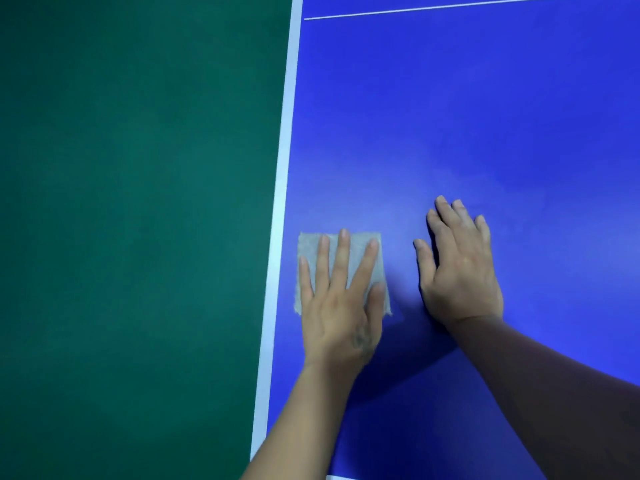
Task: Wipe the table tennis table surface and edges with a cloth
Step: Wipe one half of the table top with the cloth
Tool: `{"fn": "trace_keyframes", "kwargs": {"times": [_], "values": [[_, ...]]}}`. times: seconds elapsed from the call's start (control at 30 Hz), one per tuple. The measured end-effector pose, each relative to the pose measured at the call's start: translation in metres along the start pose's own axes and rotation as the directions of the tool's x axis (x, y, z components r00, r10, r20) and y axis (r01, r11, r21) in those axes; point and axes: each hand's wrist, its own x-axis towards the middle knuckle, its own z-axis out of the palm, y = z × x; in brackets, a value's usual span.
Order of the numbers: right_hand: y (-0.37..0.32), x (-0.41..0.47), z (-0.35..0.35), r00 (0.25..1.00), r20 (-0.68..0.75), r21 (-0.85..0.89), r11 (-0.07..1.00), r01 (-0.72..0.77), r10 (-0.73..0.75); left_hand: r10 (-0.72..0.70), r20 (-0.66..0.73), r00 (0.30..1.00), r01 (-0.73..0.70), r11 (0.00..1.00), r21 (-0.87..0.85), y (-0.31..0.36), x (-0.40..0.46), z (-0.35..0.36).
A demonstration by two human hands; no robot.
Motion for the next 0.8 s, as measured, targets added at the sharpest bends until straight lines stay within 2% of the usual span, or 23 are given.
{"fn": "trace_keyframes", "kwargs": {"times": [0.17, 0.3, 0.4, 0.47, 0.57, 0.63, 0.7, 0.8], "values": [[0.002, -0.001, -0.003, 1.0, 0.017, 0.003, 1.0, -0.013, 0.013, -0.169, 0.053, 0.984, 0.165, 0.984, 0.062, -0.044, -0.031, -0.009], [0.0, -0.002, -0.003, 1.0, 0.011, 0.011, 1.0, -0.02, 0.02, -0.288, 0.031, 0.957, 0.289, 0.957, -0.007, -0.066, 0.01, -0.017], [-0.001, -0.003, -0.004, 0.999, 0.022, 0.011, 1.0, -0.024, 0.023, -0.359, -0.02, 0.933, 0.359, 0.933, -0.028, -0.057, 0.05, -0.012], [-0.002, -0.003, -0.005, 0.999, 0.036, 0.006, 0.999, -0.033, 0.033, -0.317, -0.04, 0.948, 0.317, 0.948, 0.003, -0.039, 0.061, -0.007], [-0.004, -0.002, -0.006, 0.998, 0.046, -0.001, 0.999, -0.047, 0.047, -0.07, -0.05, 0.996, 0.072, 0.996, 0.046, -0.008, 0.039, -0.001], [-0.006, -0.002, -0.007, 0.997, 0.059, -0.004, 0.998, -0.057, 0.058, 0.046, -0.026, 0.999, -0.046, 0.998, 0.031, 0.004, 0.002, 0.002], [-0.006, -0.002, -0.008, 0.995, 0.074, -0.005, 0.998, -0.067, 0.067, 0.061, -0.024, 0.998, -0.06, 0.998, 0.006, 0.004, -0.04, 0.001], [-0.006, -0.001, -0.009, 0.994, 0.08, -0.009, 0.997, -0.073, 0.073, -0.015, 0.026, 1.0, 0.015, 1.0, -0.001, -0.018, -0.093, 0.0]]}}
